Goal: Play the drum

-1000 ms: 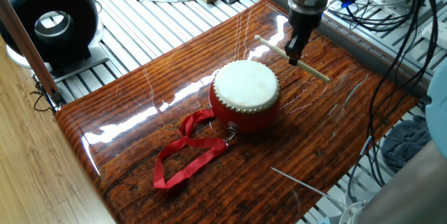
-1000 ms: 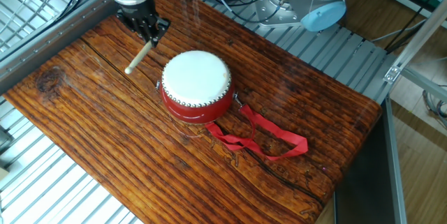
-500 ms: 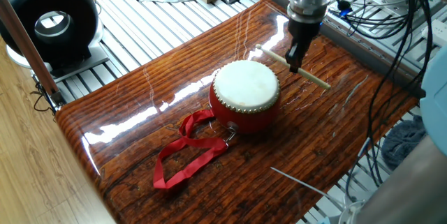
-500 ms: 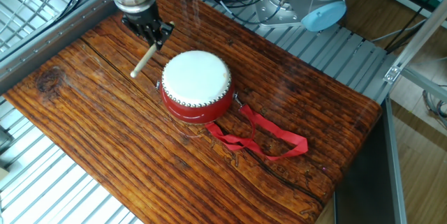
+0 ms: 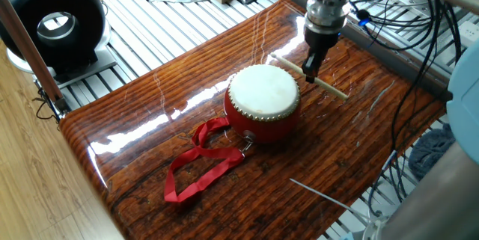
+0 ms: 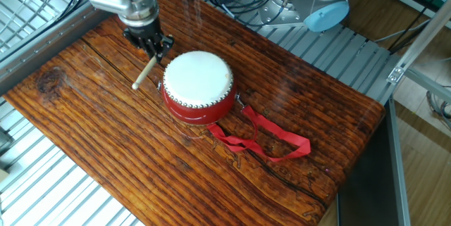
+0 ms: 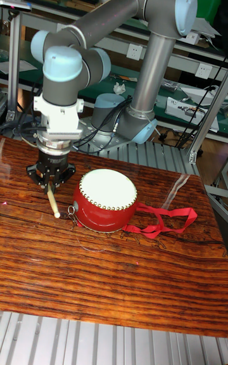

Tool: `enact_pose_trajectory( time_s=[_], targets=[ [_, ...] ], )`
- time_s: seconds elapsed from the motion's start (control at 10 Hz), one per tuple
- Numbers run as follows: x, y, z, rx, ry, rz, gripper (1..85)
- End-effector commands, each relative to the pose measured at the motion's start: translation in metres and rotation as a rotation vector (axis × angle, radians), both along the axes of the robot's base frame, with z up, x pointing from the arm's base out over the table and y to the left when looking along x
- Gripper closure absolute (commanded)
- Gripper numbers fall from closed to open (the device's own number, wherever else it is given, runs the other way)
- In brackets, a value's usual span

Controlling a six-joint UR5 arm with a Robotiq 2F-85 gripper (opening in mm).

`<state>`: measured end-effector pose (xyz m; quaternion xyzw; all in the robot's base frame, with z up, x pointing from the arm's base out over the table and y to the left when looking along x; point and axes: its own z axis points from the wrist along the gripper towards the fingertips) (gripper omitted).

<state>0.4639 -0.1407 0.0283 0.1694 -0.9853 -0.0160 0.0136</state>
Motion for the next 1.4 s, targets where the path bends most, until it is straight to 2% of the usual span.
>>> enact_pose_trajectory(
  time_s=[0.0,0.1,0.2,0.4,0.6,0.7,0.8,1.0,1.1,1.2,1.3],
  targets=[
    [0.011,0.002,-0.011,0.013,-0.047,0.038,71.3],
    [0.013,0.006,-0.011,0.027,-0.057,0.067,55.3],
    [0.016,0.008,-0.011,0.034,-0.070,0.086,44.7],
    [0.024,0.001,-0.010,0.009,-0.100,0.134,30.7],
    [0.021,-0.001,-0.002,0.013,-0.086,0.138,29.7],
    [0.020,-0.004,0.006,0.012,-0.082,0.145,31.0],
    [0.018,-0.006,0.013,0.014,-0.077,0.143,36.0],
    [0.018,-0.009,0.021,0.011,-0.075,0.136,54.7],
    [0.020,-0.011,0.022,0.001,-0.082,0.134,67.7],
    [0.023,-0.012,0.025,-0.009,-0.086,0.138,84.7],
    [0.025,-0.010,0.030,-0.007,-0.082,0.136,84.7]
  ],
)
